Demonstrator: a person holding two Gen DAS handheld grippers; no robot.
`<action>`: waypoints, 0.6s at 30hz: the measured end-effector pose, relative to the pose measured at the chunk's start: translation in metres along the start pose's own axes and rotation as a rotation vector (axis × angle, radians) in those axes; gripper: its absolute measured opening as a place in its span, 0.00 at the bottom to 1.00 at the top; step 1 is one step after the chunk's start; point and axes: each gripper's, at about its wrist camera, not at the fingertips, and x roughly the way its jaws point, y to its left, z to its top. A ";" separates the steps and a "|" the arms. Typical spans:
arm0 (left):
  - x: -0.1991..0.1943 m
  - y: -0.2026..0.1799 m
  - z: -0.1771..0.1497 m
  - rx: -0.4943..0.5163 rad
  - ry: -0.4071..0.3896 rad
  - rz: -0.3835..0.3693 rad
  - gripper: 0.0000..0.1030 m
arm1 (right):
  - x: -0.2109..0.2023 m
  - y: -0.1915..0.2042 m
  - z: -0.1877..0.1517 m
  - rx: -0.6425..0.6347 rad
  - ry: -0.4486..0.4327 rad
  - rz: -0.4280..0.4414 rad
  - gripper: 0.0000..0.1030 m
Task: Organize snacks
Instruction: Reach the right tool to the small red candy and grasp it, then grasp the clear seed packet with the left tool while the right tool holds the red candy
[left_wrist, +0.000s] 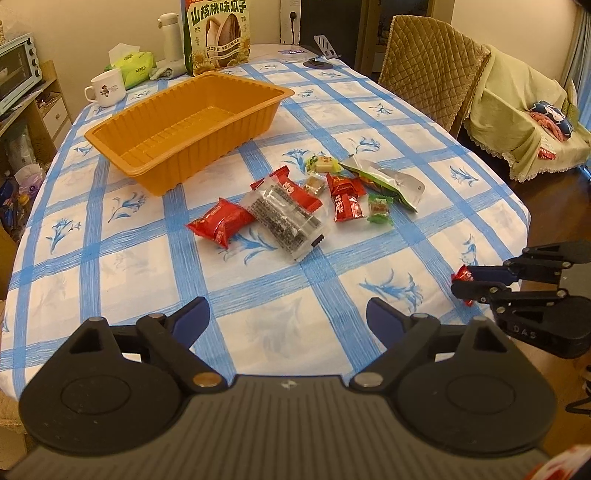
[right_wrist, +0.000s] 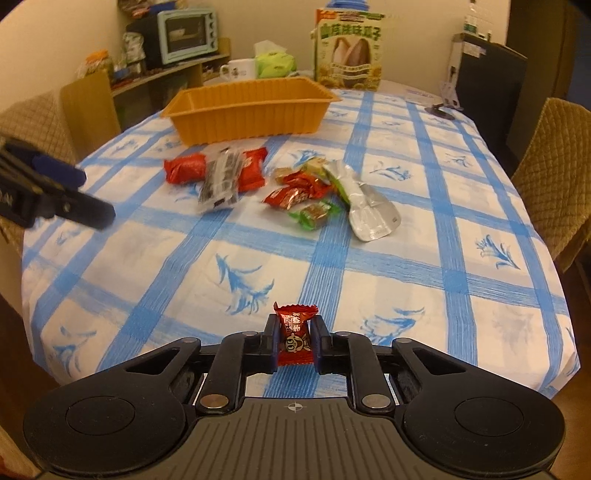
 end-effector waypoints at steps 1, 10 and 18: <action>0.003 -0.001 0.002 -0.006 -0.002 -0.003 0.87 | -0.002 -0.003 0.003 0.024 -0.008 -0.001 0.17; 0.045 0.001 0.033 -0.086 -0.027 -0.012 0.72 | -0.021 -0.031 0.022 0.174 -0.061 -0.052 0.17; 0.086 0.013 0.055 -0.186 -0.005 -0.012 0.53 | -0.025 -0.043 0.025 0.227 -0.062 -0.105 0.17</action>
